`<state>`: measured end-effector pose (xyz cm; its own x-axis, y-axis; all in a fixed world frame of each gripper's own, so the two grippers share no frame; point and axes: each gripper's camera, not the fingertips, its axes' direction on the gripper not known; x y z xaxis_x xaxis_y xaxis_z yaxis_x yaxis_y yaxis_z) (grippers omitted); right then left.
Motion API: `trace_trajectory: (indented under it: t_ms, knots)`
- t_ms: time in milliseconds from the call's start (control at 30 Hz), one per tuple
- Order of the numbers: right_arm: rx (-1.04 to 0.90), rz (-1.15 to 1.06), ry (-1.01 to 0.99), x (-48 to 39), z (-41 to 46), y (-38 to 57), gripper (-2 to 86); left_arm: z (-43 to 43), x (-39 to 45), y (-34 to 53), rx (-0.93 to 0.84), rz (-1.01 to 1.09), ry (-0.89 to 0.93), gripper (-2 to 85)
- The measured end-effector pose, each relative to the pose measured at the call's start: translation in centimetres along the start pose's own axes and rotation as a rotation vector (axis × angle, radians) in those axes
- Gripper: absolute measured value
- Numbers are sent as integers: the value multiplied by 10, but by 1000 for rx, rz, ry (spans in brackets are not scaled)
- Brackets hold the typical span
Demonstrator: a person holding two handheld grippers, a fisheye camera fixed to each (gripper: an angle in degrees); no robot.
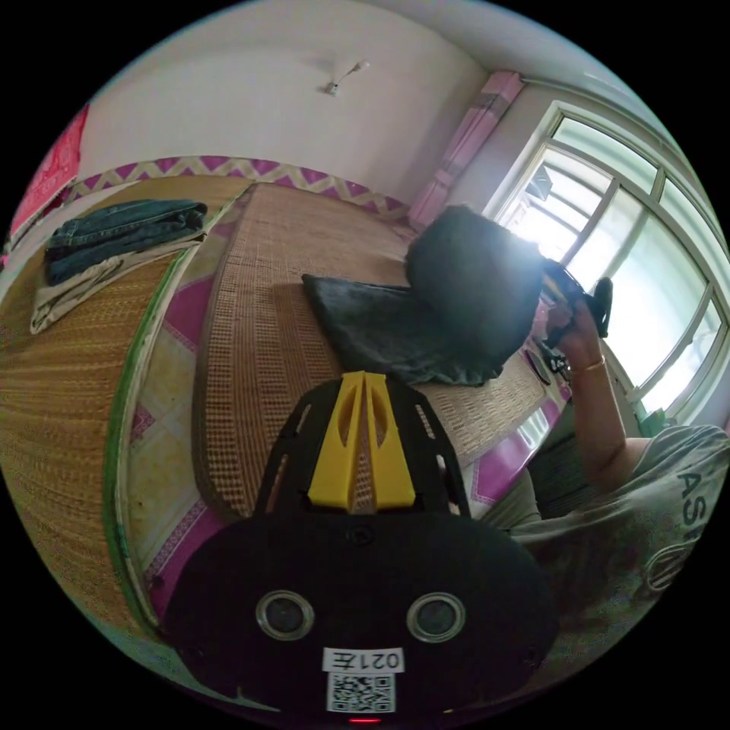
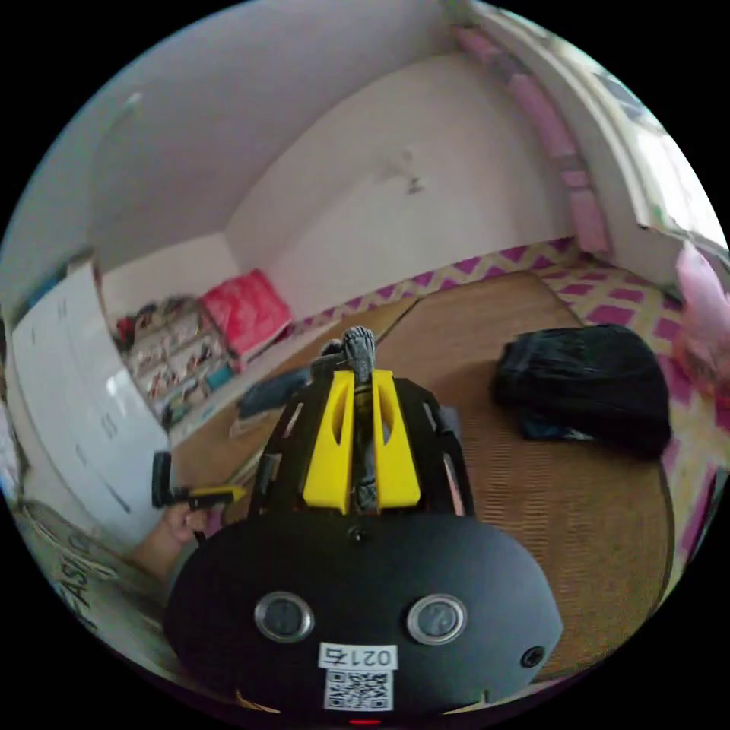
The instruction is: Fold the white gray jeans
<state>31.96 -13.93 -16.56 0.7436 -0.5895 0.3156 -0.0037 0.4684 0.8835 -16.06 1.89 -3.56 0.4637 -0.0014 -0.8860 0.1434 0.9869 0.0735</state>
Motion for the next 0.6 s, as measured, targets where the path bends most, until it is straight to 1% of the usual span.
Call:
trace_trajectory:
  t_ms: [67,100,167,200,267,333,400,433,500,533,600]
  knots:
    - [103,139,99,98,-83,-14,43,17,13,-1,-6,27,9,-10]
    - [116,161,141,121,-100,-16,42,21,17,-1,-7,35,11,-10]
    - [70,285,303,218,-140,-8,42,40,36,-4,-5,81,11,-9]
    - [57,319,315,244,-145,-2,43,46,41,-5,-9,92,11,-9]
    - [-26,490,271,342,-148,35,45,68,61,-8,-34,138,36,-8]
    - [-125,579,262,390,-142,63,46,83,77,-10,-57,177,57,-5]
    - [-88,586,225,403,-153,80,46,93,93,-10,-60,230,59,1]
    - [-34,566,198,399,-165,85,45,98,104,-9,-55,270,53,6]
    - [29,515,248,380,-184,88,35,107,121,-10,-51,329,36,24]
    - [80,450,282,359,-196,90,27,114,132,-10,-35,371,23,47]
    - [89,342,271,327,-199,89,22,129,152,-13,-23,443,11,79]
